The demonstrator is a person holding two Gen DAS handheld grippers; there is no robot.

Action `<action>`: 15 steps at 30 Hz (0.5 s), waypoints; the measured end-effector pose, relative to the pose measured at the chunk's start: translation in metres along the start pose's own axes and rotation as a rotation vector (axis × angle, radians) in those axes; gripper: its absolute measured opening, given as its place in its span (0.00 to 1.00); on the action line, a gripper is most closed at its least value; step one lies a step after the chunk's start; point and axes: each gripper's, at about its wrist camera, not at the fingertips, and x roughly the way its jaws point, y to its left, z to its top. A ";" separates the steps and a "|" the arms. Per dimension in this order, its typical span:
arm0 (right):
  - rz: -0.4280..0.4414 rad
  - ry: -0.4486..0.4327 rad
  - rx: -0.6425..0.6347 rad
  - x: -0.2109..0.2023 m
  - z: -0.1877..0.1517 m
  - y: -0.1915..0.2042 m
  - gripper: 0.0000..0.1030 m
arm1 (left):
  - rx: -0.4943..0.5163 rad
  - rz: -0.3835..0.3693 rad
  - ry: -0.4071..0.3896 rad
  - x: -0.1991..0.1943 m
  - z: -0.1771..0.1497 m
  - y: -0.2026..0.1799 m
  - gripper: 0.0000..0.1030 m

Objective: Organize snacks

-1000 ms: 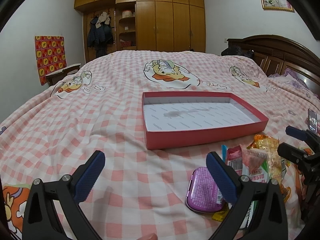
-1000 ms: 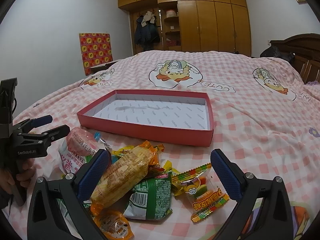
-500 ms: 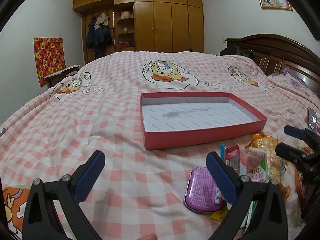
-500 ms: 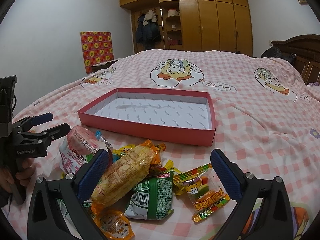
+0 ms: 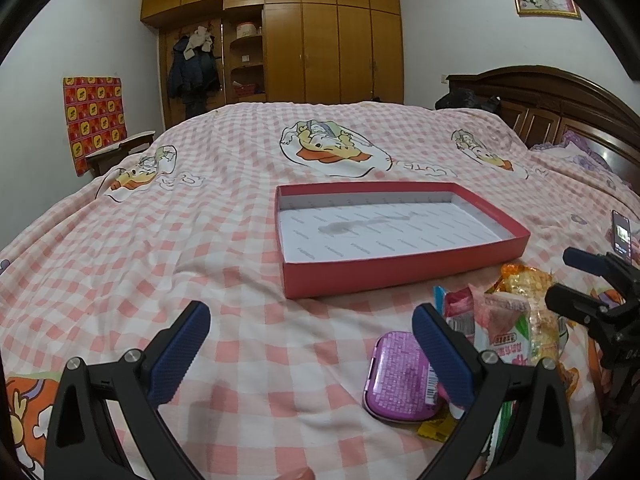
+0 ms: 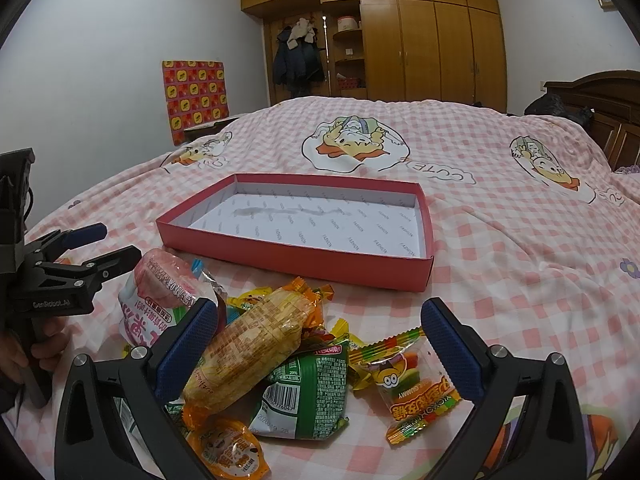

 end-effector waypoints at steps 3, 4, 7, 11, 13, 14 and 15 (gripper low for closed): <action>0.000 -0.001 -0.001 0.000 0.000 0.000 1.00 | 0.002 0.002 -0.006 -0.001 0.000 0.000 1.00; 0.000 0.000 -0.002 0.000 0.000 0.000 1.00 | 0.000 0.001 -0.006 -0.001 0.000 0.001 1.00; 0.000 0.000 -0.003 0.000 0.000 0.000 1.00 | -0.004 0.000 -0.005 0.000 0.000 0.002 1.00; 0.002 0.004 -0.007 0.002 -0.001 0.002 1.00 | -0.004 0.000 -0.005 -0.001 0.000 0.002 1.00; 0.002 0.004 -0.008 0.002 -0.001 0.002 1.00 | -0.004 0.000 -0.005 -0.001 -0.001 0.002 1.00; 0.002 0.004 -0.008 0.002 -0.001 0.002 1.00 | -0.005 0.000 -0.005 -0.001 -0.001 0.002 1.00; 0.002 0.004 -0.008 0.002 -0.001 0.002 1.00 | -0.005 0.000 -0.006 -0.001 -0.001 0.002 1.00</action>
